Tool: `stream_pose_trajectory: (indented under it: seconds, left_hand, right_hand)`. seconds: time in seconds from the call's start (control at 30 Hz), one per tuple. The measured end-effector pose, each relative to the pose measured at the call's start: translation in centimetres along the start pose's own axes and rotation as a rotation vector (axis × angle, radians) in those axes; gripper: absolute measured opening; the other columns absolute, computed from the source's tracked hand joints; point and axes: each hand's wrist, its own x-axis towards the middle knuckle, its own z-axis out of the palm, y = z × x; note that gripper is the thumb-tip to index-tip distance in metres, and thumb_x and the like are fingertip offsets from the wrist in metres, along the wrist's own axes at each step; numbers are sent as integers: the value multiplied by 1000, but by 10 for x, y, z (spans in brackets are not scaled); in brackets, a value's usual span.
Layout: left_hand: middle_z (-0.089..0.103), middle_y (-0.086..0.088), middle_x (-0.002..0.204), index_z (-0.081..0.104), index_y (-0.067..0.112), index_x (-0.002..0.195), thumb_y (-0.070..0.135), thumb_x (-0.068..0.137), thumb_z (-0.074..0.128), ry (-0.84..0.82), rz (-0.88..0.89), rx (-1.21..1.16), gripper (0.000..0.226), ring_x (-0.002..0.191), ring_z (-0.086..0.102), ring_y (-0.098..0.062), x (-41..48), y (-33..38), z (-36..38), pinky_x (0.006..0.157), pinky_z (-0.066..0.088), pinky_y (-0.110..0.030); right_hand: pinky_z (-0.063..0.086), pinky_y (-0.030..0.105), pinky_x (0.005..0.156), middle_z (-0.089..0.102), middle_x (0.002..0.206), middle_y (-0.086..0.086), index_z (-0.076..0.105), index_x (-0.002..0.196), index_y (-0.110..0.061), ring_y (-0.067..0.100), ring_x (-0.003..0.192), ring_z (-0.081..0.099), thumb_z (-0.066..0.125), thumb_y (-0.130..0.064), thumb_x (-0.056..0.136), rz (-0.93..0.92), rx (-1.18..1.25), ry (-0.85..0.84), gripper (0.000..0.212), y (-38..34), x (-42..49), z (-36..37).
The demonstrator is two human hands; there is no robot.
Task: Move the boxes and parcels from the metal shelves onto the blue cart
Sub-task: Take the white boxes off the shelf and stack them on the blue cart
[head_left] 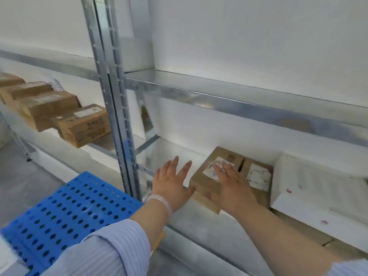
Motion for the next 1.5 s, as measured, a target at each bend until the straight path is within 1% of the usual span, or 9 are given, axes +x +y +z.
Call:
stream_pose_trajectory:
  seconds: [0.13,0.3,0.6,0.77,0.9,1.1,1.23,1.33,1.5]
  left_hand:
    - [1,1,162,3,44,149,67,86,34,-36,140,-58,74,146,2,-22,26,89,14,118,4,-45]
    - [7,1,161,7,45,148,73,83,32,-71,297,-146,76,146,6,-26,45,184,24,116,9,-47]
    - [-4,4,161,2,50,147,75,85,28,-310,363,-198,72,147,0,-27,67,273,45,116,12,-48]
    - [-15,8,160,6,51,147,75,85,28,-426,322,-174,70,147,-2,-32,78,281,58,115,14,-51]
    - [-16,13,159,12,56,144,71,84,33,-417,302,-273,66,147,-2,-31,80,272,65,116,13,-51]
    - [-3,11,160,16,62,140,72,78,39,-440,245,-439,67,146,3,-28,81,259,67,115,11,-48]
    - [12,6,158,22,60,140,73,71,41,-459,231,-524,72,143,17,-29,86,256,69,115,22,-50]
    - [24,5,152,33,57,137,68,68,49,-479,194,-619,72,134,34,-25,92,258,67,107,37,-47]
    - [34,5,141,32,58,136,60,70,57,-524,190,-676,70,108,47,-13,98,258,65,88,42,-28]
  right_hand:
    - [7,43,119,10,162,4,12,153,-30,21,148,5,51,-66,83,141,-46,101,88,70,-34,-38]
    - [-1,42,118,-1,163,-2,6,154,-33,18,148,-4,36,-66,91,378,-71,135,77,149,-81,-69]
    - [1,40,118,-3,163,-3,1,154,-34,16,148,-7,32,-63,92,695,-28,99,75,233,-124,-88]
    - [5,37,118,-1,162,-4,4,153,-35,15,148,-4,35,-63,92,746,45,117,74,245,-124,-86]
    - [6,35,117,0,162,-1,5,154,-31,17,148,-3,38,-59,93,793,120,104,74,251,-123,-87]
    - [8,37,117,-1,162,2,9,154,-30,21,147,2,43,-57,92,872,219,105,76,257,-110,-95]
    - [26,38,110,3,161,6,9,154,-30,26,144,19,47,-58,90,939,289,65,79,264,-103,-99]
    - [40,36,100,20,154,9,12,154,-30,29,132,38,50,-60,88,960,358,12,82,270,-100,-101]
    - [42,37,93,27,147,9,8,151,-43,31,122,45,47,-69,84,977,363,-47,82,272,-101,-99]
